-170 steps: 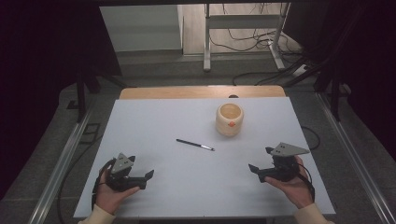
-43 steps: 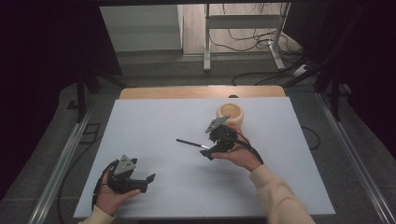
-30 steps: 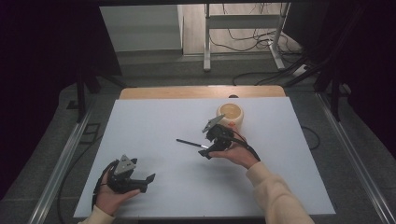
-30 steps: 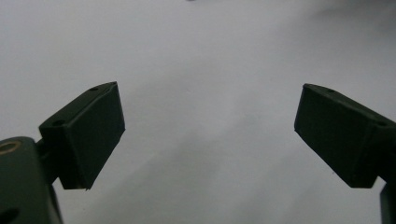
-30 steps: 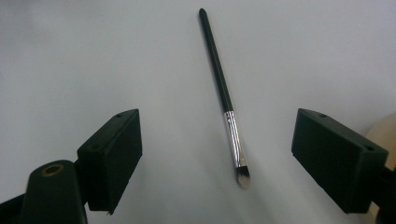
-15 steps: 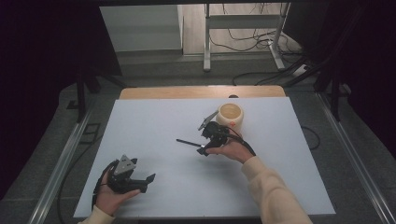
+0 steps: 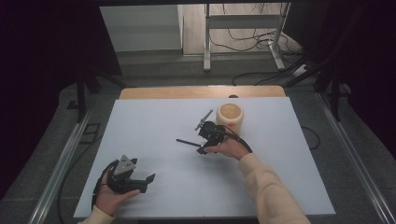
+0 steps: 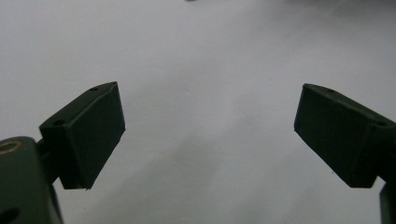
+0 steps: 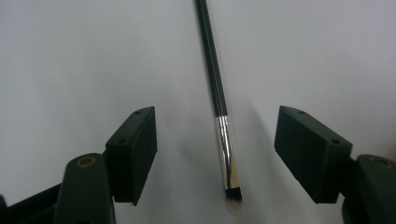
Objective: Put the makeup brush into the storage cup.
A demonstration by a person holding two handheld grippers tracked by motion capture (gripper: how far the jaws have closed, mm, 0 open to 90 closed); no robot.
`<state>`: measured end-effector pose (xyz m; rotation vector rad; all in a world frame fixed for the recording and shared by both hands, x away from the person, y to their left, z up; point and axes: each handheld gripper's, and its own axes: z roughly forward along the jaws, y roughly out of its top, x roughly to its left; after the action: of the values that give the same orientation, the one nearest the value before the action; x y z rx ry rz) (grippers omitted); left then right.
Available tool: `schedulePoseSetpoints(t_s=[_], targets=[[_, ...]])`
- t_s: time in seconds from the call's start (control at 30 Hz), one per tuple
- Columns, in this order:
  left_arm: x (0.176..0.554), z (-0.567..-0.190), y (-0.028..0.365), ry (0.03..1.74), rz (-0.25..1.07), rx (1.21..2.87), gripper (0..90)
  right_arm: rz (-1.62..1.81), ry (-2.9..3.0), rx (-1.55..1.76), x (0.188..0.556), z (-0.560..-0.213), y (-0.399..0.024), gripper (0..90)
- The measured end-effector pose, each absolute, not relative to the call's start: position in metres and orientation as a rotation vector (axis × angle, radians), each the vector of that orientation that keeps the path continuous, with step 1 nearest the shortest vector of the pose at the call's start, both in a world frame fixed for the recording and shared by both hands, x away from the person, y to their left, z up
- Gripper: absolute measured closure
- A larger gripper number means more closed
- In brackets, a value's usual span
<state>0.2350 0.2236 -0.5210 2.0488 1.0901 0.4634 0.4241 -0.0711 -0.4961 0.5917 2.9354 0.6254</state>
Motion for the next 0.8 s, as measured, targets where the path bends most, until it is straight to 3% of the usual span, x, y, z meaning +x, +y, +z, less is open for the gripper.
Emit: schedulePoseSetpoints(t_s=[0.27,0.53,0.67,0.8], targets=[[0.2348,-0.5211,0.2242,1.089,0.463,2.048,9.2,0.552,2.96,0.582,0.4263,-0.4994,-0.0658,38.9],[0.2344,-0.521,0.2247,1.087,0.462,2.048,9.2,0.515,2.973,0.628,0.4312,-0.5021,-0.067,49.9],[0.2341,-0.5208,0.2246,1.083,0.464,2.051,9.2,0.504,2.973,0.638,0.434,-0.5024,-0.0695,60.0],[0.234,-0.521,0.2246,1.084,0.464,2.051,9.2,0.47,2.967,0.591,0.4333,-0.502,-0.0681,62.9]])
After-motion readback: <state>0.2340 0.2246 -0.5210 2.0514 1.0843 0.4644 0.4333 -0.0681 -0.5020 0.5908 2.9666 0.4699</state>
